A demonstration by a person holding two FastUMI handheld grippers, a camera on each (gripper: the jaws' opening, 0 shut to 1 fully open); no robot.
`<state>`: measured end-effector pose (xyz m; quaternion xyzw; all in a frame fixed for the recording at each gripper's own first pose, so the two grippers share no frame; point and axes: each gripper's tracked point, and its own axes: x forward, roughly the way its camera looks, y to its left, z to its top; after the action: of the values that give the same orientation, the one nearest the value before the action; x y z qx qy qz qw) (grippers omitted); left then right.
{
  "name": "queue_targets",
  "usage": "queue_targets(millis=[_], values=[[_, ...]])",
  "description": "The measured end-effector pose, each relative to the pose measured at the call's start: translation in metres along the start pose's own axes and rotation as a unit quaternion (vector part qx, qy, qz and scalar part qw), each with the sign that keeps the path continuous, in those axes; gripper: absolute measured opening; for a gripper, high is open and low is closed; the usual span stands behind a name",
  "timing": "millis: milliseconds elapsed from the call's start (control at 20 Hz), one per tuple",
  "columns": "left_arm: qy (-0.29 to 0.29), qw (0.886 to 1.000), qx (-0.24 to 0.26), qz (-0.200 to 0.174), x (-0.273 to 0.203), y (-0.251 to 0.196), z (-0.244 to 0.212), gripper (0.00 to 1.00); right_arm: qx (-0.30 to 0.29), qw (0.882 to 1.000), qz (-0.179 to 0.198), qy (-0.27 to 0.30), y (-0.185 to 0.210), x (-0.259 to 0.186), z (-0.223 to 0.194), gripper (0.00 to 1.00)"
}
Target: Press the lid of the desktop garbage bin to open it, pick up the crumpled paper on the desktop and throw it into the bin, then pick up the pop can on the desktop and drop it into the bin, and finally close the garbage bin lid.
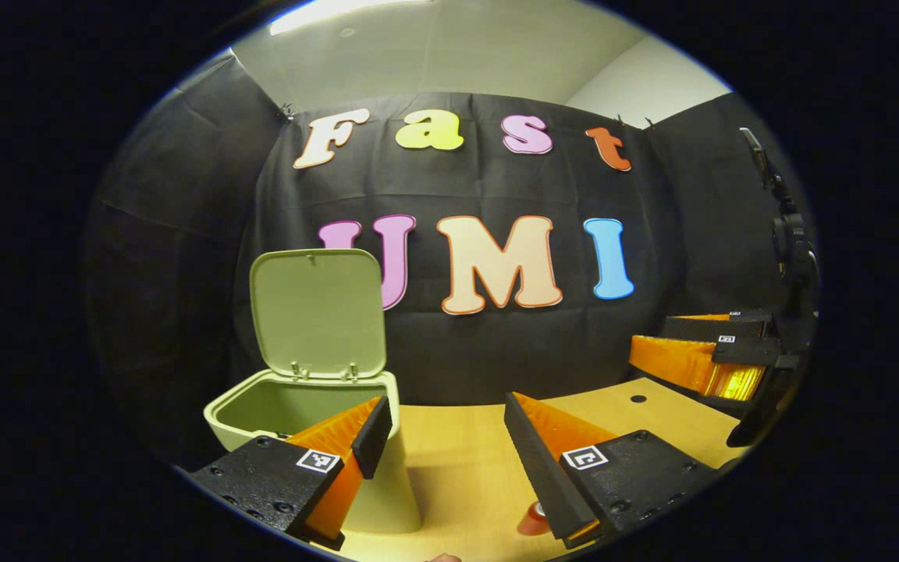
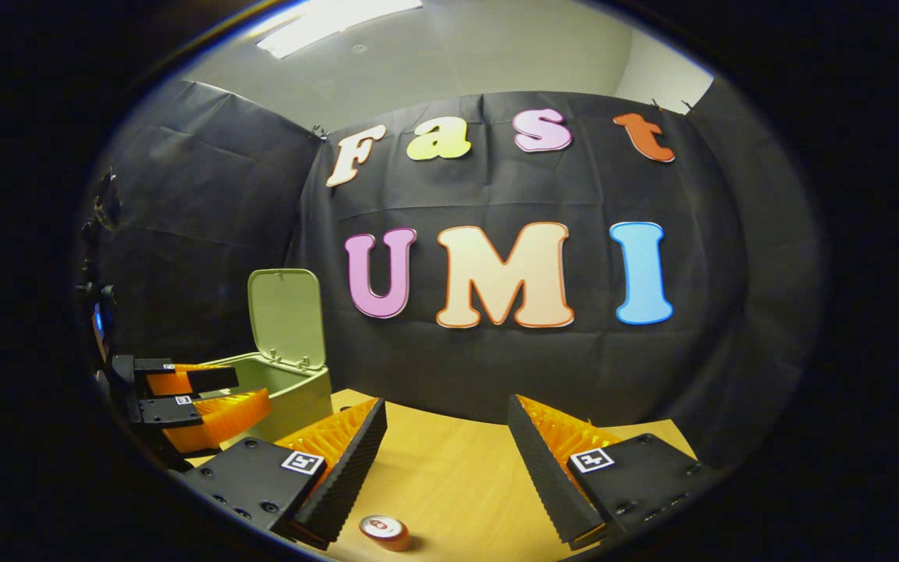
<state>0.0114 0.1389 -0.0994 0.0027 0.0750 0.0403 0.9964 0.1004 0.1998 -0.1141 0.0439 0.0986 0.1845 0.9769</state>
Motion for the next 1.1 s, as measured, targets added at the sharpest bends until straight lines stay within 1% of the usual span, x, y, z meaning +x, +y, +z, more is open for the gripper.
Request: queue_targets(millis=[150, 300, 350, 400, 450, 500, 550, 700, 750, 800, 850, 1100], values=[[0.009, 1.0, -0.002, -0.019, 0.003, -0.028, -0.01, 0.88, 0.002, 0.999, -0.034, 0.006, -0.045, -0.021, -0.005, 0.98], [0.025, 0.999, -0.006, -0.037, 0.004, -0.055, -0.027, 0.89, 0.008, 0.998, -0.058, 0.015, -0.077, -0.039, -0.012, 0.98], [0.031, 0.999, -0.005, -0.041, 0.005, -0.062, -0.033, 0.88, 0.009, 0.998, -0.065, 0.018, -0.087, -0.044, -0.014, 0.98], [0.037, 0.998, -0.005, -0.045, 0.005, -0.069, -0.041, 0.89, 0.009, 0.997, -0.072, 0.021, -0.096, -0.05, -0.017, 0.98], [0.045, 0.998, -0.007, -0.05, 0.006, -0.076, -0.048, 0.88, 0.008, 0.997, -0.079, 0.024, -0.104, -0.056, -0.018, 0.98], [0.056, 0.997, -0.012, -0.055, 0.006, -0.085, -0.06, 0.89, 0.005, 0.996, -0.086, 0.028, -0.114, -0.062, -0.021, 0.98], [0.064, 0.996, -0.014, -0.057, 0.007, -0.091, -0.069, 0.88, 0.004, 0.995, -0.092, 0.032, -0.121, -0.067, -0.022, 0.98], [0.095, 0.993, -0.018, -0.066, 0.011, -0.108, -0.1, 0.88, -0.003, 0.993, -0.108, 0.042, -0.142, -0.081, -0.027, 0.98], [0.105, 0.992, -0.019, -0.069, 0.011, -0.112, -0.109, 0.88, -0.005, 0.992, -0.114, 0.046, -0.148, -0.084, -0.029, 0.96], [0.114, 0.991, -0.019, -0.073, 0.011, -0.117, -0.118, 0.88, -0.008, 0.992, -0.119, 0.05, -0.153, -0.088, -0.03, 0.98], [0.124, 0.989, -0.018, -0.076, 0.011, -0.122, -0.128, 0.88, -0.01, 0.991, -0.125, 0.053, -0.159, -0.092, -0.033, 0.98], [0.161, 0.983, -0.013, -0.084, 0.01, -0.133, -0.167, 0.88, -0.021, 0.987, -0.141, 0.073, -0.171, -0.105, -0.044, 0.98]])
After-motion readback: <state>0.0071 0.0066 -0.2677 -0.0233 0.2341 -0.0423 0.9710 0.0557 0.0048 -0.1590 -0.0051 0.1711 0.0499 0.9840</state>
